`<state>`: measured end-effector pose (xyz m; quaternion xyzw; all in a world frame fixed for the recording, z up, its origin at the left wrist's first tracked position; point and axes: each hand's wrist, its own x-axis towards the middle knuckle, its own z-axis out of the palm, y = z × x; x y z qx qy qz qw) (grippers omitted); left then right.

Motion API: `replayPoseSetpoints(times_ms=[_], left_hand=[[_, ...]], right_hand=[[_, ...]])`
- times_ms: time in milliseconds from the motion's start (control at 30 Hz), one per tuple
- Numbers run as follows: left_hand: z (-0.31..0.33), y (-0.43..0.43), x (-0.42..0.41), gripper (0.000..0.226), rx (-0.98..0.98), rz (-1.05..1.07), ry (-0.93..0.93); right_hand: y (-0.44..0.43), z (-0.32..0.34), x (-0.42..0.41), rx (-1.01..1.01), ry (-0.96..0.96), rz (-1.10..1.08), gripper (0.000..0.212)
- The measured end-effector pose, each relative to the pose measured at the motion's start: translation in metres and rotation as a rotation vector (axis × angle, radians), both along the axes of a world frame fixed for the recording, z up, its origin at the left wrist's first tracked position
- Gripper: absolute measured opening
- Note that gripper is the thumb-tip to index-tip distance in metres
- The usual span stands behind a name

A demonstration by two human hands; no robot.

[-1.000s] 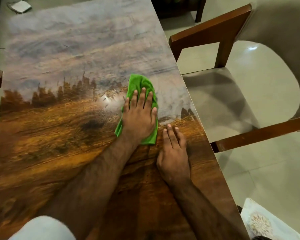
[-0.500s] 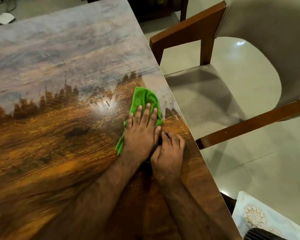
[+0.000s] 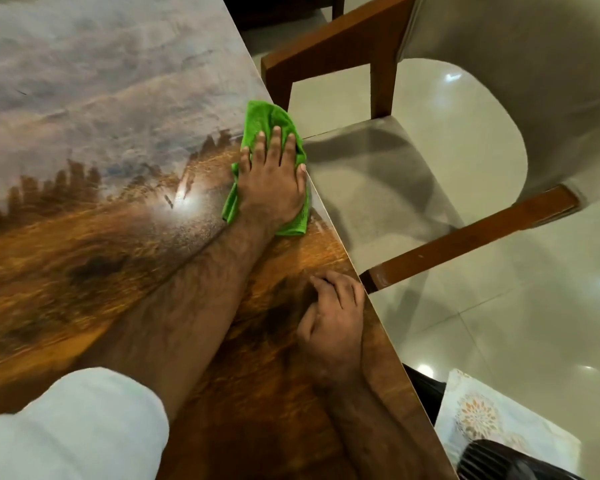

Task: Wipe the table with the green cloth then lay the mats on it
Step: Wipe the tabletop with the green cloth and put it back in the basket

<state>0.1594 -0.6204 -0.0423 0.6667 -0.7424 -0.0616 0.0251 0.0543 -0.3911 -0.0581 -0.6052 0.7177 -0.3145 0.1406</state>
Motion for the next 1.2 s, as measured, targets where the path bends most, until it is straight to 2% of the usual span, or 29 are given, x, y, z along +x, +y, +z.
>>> replayPoseSetpoints(times_ms=[200, 300, 433, 633, 733, 867, 967, 1033, 1133, 1200], left_hand=[[0.003, 0.115, -0.013, 0.073, 0.035, -0.143, 0.001], [-0.003, 0.165, -0.014, 0.074, 0.101, -0.221, -0.041], [0.002, 0.141, -0.02, 0.072, 0.109, -0.192, -0.007], [0.003, 0.008, -0.021, 0.074, 0.06, -0.019, 0.026], [0.0, -0.02, -0.022, 0.076, 0.068, 0.039, 0.019], [0.0, 0.033, -0.035, 0.078, 0.045, -0.016, 0.003], [-0.002, 0.1, -0.048, 0.076, 0.097, -0.108, 0.014], [-0.003, 0.138, -0.052, 0.079, 0.131, -0.153, 0.03], [0.004, 0.158, -0.047, 0.084, 0.224, -0.227, 0.148], [0.026, 0.157, -0.025, 0.08, 0.267, -0.232, 0.395]], right_hand=[[-0.004, 0.015, 0.0, -0.095, -0.224, -0.146, 0.03], [-0.001, 0.017, -0.003, -0.168, -0.275, -0.105, 0.038], [-0.002, 0.015, -0.005, -0.174, -0.291, -0.088, 0.047], [0.001, 0.012, 0.0, -0.123, -0.344, -0.141, 0.06], [0.0, 0.011, -0.001, -0.141, -0.35, -0.163, 0.066], [-0.001, 0.015, -0.002, -0.182, -0.339, -0.146, 0.068], [-0.003, 0.016, -0.007, -0.226, -0.293, -0.124, 0.058], [-0.004, 0.016, -0.009, -0.268, -0.316, -0.117, 0.059], [-0.004, 0.018, -0.009, -0.285, -0.376, -0.159, 0.068], [-0.01, 0.026, -0.009, -0.236, -0.368, -0.172, 0.062]])
